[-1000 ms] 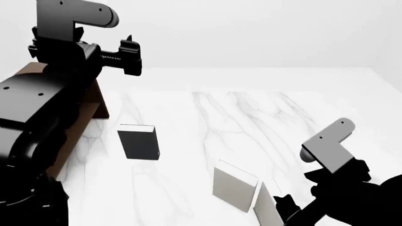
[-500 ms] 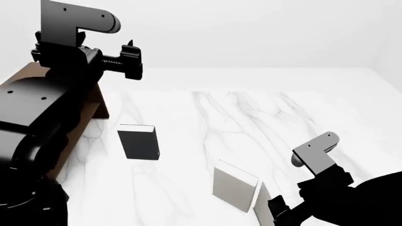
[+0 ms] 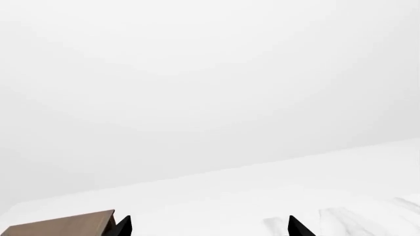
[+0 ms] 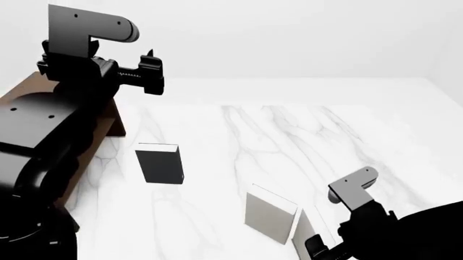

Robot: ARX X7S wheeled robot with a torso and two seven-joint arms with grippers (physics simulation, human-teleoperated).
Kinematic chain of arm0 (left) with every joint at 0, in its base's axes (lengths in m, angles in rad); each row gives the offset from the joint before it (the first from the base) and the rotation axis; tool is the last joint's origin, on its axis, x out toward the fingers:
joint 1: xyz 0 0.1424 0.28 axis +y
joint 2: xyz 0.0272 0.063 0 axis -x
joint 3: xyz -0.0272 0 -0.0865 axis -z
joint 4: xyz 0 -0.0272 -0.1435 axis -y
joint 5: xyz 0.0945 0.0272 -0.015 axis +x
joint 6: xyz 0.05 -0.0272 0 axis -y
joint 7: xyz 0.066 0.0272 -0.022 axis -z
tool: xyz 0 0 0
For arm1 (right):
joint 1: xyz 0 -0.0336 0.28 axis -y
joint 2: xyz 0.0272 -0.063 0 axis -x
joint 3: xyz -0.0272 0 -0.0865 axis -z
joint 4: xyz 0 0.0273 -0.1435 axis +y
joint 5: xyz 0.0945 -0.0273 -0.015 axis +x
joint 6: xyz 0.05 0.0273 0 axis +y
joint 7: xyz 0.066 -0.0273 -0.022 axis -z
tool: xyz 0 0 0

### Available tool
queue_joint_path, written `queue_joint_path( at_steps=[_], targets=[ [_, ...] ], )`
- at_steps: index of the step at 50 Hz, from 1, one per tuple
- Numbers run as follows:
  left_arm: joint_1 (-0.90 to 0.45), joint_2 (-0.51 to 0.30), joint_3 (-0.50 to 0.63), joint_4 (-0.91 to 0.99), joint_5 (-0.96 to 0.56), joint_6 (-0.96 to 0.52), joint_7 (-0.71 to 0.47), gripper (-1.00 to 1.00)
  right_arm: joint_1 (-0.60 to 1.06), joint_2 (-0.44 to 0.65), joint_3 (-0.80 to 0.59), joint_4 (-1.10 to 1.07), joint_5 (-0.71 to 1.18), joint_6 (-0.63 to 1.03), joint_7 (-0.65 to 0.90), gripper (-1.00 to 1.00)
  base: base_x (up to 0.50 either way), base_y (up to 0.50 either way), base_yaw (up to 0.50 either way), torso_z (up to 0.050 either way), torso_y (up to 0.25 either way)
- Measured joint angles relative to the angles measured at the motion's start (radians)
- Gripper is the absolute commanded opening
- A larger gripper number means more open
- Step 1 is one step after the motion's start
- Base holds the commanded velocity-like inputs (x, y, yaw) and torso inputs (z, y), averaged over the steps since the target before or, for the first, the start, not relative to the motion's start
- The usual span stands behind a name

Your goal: Pick up the book on the right and place it under the cabinet shelf.

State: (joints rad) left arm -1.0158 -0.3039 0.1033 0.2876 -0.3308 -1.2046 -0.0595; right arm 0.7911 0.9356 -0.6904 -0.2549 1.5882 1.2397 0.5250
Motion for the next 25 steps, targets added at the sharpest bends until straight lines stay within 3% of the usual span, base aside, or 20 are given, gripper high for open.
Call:
queue_joint_path(
  at_steps=[25],
  targets=[
    [0.008, -0.003, 0.003, 0.001, -0.009, 0.004, -0.006, 1.00, -0.035, -0.014, -0.033, 0.059, -0.090, -0.041, -0.060, 1.00, 0.00, 0.00, 0.00, 0.000, 0.000]
  ],
)
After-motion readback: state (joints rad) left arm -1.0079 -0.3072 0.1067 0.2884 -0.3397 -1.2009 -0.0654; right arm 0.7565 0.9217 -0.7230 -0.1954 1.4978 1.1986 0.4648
